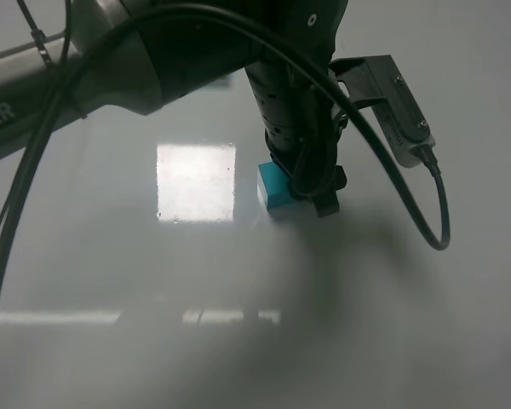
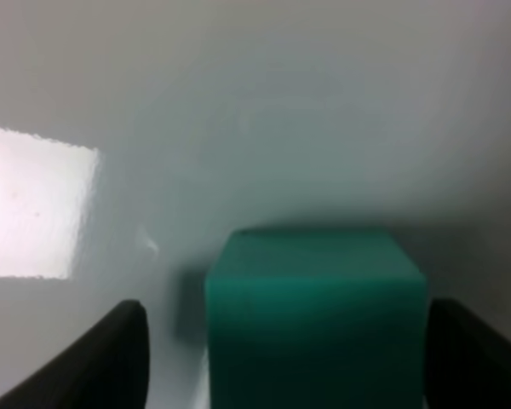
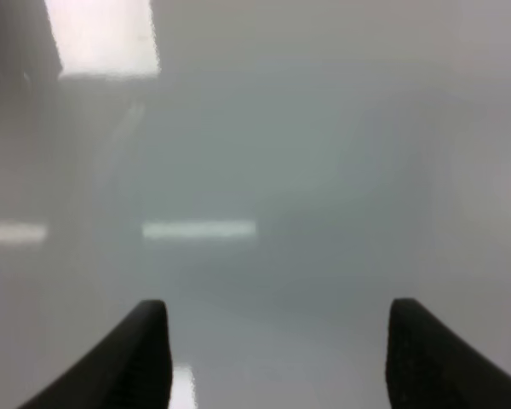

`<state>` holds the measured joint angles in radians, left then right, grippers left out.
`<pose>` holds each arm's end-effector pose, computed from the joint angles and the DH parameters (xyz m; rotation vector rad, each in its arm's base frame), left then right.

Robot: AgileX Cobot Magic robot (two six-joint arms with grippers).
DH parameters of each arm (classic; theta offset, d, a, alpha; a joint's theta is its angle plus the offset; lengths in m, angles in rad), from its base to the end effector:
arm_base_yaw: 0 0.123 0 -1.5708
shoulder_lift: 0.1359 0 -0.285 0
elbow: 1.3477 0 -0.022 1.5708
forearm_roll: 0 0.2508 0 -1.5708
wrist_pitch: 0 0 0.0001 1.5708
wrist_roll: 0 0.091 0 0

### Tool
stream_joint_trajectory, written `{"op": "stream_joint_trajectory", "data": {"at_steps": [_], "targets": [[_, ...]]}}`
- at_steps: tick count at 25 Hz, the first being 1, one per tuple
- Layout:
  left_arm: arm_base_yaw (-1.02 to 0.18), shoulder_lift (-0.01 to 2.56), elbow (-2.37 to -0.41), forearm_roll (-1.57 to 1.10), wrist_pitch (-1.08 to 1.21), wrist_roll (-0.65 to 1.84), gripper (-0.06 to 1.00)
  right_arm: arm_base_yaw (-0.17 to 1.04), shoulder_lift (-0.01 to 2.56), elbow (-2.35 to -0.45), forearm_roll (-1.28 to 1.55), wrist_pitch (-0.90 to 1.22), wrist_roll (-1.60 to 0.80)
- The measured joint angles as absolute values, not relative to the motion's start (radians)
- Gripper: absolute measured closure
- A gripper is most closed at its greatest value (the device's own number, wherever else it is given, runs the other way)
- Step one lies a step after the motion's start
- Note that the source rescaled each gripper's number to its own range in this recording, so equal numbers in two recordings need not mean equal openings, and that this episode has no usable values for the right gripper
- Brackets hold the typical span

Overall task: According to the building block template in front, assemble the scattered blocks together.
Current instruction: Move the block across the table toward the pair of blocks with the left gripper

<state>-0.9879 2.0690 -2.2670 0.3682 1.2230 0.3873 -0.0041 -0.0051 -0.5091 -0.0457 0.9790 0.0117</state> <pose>0.2764 -0.3633 0.3763 1.5501 1.8639 0.2187 -0.0037 -0.0034 0.2866 0.0156 1.9479 -0.0488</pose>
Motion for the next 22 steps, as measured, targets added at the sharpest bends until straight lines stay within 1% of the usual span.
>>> {"op": "stream_joint_trajectory", "data": {"at_steps": [5, 8, 9, 11, 12, 13, 15, 16, 22], "targets": [[-0.988, 2.069, -2.267, 0.367, 1.223, 0.361, 0.23, -0.004, -0.005, -0.509, -0.046, 0.979, 0.012], [-0.988, 2.069, -2.267, 0.366, 1.223, 0.353, 0.33, -0.004, -0.005, -0.509, -0.046, 0.979, 0.012], [-0.988, 2.069, -2.267, 0.366, 1.223, 0.348, 0.37, -0.004, -0.005, -0.509, -0.046, 0.979, 0.012], [-0.988, 2.069, -2.267, 0.363, 1.223, 0.332, 0.48, -0.004, -0.005, -0.509, -0.046, 0.979, 0.012], [-0.988, 2.069, -2.267, 0.361, 1.223, 0.32, 0.56, -0.004, -0.005, -0.509, -0.046, 0.979, 0.012], [-0.988, 2.069, -2.267, 0.361, 1.223, 0.308, 0.65, -0.004, -0.005, -0.509, -0.046, 0.979, 0.012], [-0.988, 2.069, -2.267, 0.357, 1.224, 0.27, 0.91, -0.004, -0.005, -0.509, -0.046, 0.979, 0.012], [-0.988, 2.069, -2.267, 0.357, 1.224, 0.253, 0.94, -0.004, -0.005, -0.509, -0.046, 0.979, 0.012], [-0.984, 2.069, -2.267, 0.355, 1.224, 0.195, 0.94, -0.004, -0.005, -0.509, -0.046, 0.979, 0.012]]}}
